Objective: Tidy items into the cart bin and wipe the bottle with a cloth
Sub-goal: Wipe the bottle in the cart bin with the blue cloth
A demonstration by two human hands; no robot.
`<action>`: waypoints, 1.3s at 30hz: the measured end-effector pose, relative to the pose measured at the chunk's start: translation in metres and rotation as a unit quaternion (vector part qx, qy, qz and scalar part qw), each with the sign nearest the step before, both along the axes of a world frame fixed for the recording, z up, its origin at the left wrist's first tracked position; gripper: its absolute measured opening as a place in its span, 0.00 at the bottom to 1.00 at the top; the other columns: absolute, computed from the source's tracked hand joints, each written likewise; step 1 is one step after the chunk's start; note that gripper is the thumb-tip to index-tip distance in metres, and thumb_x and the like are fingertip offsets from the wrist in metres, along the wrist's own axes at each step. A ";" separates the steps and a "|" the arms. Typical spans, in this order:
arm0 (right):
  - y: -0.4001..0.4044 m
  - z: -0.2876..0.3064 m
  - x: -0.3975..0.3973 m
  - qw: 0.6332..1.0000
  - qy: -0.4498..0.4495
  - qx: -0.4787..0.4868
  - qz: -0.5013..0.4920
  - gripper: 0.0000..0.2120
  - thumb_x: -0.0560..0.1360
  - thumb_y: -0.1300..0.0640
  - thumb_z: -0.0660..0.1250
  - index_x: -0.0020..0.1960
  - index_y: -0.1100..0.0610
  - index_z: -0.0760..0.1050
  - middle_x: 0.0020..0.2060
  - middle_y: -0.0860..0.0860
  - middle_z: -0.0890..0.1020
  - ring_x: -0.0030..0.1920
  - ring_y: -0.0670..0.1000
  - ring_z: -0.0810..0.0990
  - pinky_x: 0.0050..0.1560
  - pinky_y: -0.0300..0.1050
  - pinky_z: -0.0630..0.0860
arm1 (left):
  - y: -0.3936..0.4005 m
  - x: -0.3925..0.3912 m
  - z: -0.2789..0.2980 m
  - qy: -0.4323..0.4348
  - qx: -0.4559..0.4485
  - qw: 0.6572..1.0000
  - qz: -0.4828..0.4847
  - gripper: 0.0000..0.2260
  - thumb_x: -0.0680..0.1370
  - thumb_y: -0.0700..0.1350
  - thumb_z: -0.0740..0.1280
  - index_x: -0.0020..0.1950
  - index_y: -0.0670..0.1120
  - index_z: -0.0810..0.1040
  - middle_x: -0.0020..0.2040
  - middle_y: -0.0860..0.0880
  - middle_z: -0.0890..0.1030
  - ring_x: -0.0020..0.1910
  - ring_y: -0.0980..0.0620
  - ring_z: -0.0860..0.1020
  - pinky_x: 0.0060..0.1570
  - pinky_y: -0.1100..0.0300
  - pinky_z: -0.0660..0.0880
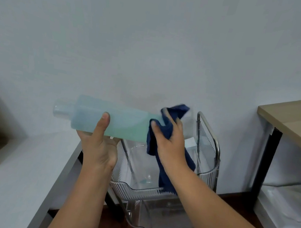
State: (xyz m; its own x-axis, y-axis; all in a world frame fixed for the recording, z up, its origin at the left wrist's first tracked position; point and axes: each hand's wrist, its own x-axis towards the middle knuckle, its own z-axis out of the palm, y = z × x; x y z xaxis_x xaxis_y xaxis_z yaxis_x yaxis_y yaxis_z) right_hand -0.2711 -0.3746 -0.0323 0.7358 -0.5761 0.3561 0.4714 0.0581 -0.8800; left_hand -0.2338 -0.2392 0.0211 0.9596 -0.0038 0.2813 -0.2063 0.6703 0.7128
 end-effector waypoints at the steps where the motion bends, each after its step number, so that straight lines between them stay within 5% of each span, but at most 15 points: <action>1: -0.003 0.005 0.003 1.000 0.003 -0.014 -0.010 0.26 0.74 0.51 0.70 0.70 0.40 0.67 0.69 0.49 0.71 0.65 0.41 0.71 0.67 0.35 0.67 | 0.002 -0.001 -0.001 -0.003 0.005 1.000 0.001 0.28 0.73 0.39 0.71 0.70 0.54 0.69 0.63 0.50 0.79 0.64 0.45 0.77 0.55 0.37 0.76; 6: -0.004 0.014 0.006 0.994 0.069 -0.079 -0.042 0.22 0.77 0.49 0.67 0.70 0.51 0.71 0.63 0.46 0.77 0.62 0.41 0.73 0.66 0.40 0.68 | 0.007 0.000 -0.006 0.011 -0.013 1.000 0.016 0.29 0.75 0.38 0.70 0.74 0.53 0.66 0.65 0.50 0.78 0.64 0.46 0.77 0.54 0.38 0.77; 10: 0.004 0.007 -0.006 0.984 0.082 -0.137 -0.074 0.14 0.78 0.58 0.65 0.63 0.55 0.77 0.56 0.51 0.80 0.56 0.46 0.77 0.52 0.24 0.67 | 0.006 -0.002 -0.010 0.025 -0.032 0.998 0.038 0.30 0.75 0.38 0.72 0.73 0.51 0.64 0.66 0.48 0.78 0.63 0.45 0.78 0.53 0.37 0.77; 13: 0.011 -0.002 -0.017 0.974 0.016 -0.209 -0.085 0.21 0.74 0.68 0.66 0.66 0.56 0.76 0.60 0.51 0.78 0.60 0.46 0.74 0.62 0.30 0.67 | 0.009 -0.002 -0.012 0.042 -0.051 0.997 0.044 0.29 0.76 0.39 0.71 0.74 0.51 0.63 0.69 0.46 0.76 0.62 0.46 0.79 0.56 0.33 0.74; 15: 0.006 0.000 -0.017 0.976 -0.016 -0.205 -0.065 0.20 0.74 0.66 0.69 0.64 0.56 0.77 0.61 0.51 0.78 0.63 0.48 0.75 0.65 0.39 0.69 | 0.013 -0.001 -0.012 0.035 -0.041 0.998 0.026 0.29 0.78 0.40 0.69 0.76 0.51 0.63 0.71 0.46 0.74 0.65 0.45 0.77 0.58 0.33 0.73; 18: -0.011 0.011 -0.014 0.984 0.005 -0.172 0.051 0.18 0.73 0.54 0.72 0.62 0.47 0.78 0.59 0.45 0.79 0.60 0.41 0.77 0.61 0.36 0.72 | 0.023 -0.002 -0.008 0.011 -0.012 1.000 -0.027 0.33 0.76 0.44 0.70 0.78 0.49 0.61 0.74 0.44 0.69 0.71 0.41 0.71 0.63 0.33 0.69; 21: -0.018 0.014 -0.012 0.967 0.071 -0.164 0.182 0.27 0.65 0.44 0.77 0.62 0.38 0.75 0.59 0.39 0.78 0.59 0.39 0.77 0.59 0.35 0.74 | 0.032 -0.004 -0.001 -0.009 -0.008 0.998 -0.053 0.45 0.68 0.48 0.79 0.79 0.47 0.59 0.77 0.42 0.64 0.74 0.39 0.66 0.68 0.35 0.65; 24: -0.012 0.005 -0.011 0.966 0.105 -0.143 0.188 0.35 0.57 0.39 0.80 0.62 0.35 0.71 0.58 0.37 0.78 0.56 0.37 0.78 0.57 0.35 0.75 | 0.039 0.000 -0.005 -0.047 0.021 0.997 -0.059 0.31 0.79 0.44 0.66 0.79 0.47 0.57 0.75 0.43 0.67 0.73 0.41 0.67 0.66 0.39 0.69; 26: -0.009 -0.002 -0.010 0.969 0.108 -0.124 0.184 0.39 0.55 0.39 0.81 0.63 0.36 0.69 0.59 0.39 0.78 0.58 0.38 0.78 0.60 0.39 0.75 | 0.042 0.004 -0.009 -0.073 0.043 0.995 -0.043 0.24 0.83 0.40 0.57 0.79 0.48 0.59 0.70 0.46 0.70 0.70 0.43 0.70 0.65 0.39 0.69; 29: -0.011 -0.003 -0.010 0.966 0.129 -0.119 0.192 0.46 0.55 0.40 0.82 0.67 0.34 0.63 0.63 0.43 0.76 0.61 0.43 0.76 0.63 0.45 0.74 | 0.042 0.004 -0.009 -0.097 0.050 0.993 -0.038 0.22 0.82 0.38 0.57 0.75 0.52 0.62 0.69 0.47 0.70 0.68 0.43 0.69 0.68 0.33 0.62; 34: -0.009 -0.010 -0.012 0.967 0.148 -0.104 0.177 0.47 0.58 0.47 0.82 0.70 0.38 0.60 0.66 0.43 0.72 0.64 0.45 0.73 0.64 0.43 0.72 | 0.038 0.005 -0.001 -0.134 0.050 0.989 -0.034 0.31 0.76 0.36 0.66 0.74 0.52 0.58 0.67 0.49 0.74 0.67 0.45 0.73 0.62 0.40 0.72; 39: -0.010 -0.012 -0.013 0.970 0.185 -0.121 0.106 0.42 0.59 0.52 0.82 0.68 0.43 0.66 0.59 0.40 0.75 0.60 0.44 0.75 0.60 0.42 0.74 | 0.025 0.009 0.005 -0.141 0.096 0.985 -0.017 0.38 0.72 0.32 0.69 0.75 0.47 0.52 0.66 0.47 0.73 0.65 0.46 0.74 0.65 0.41 0.70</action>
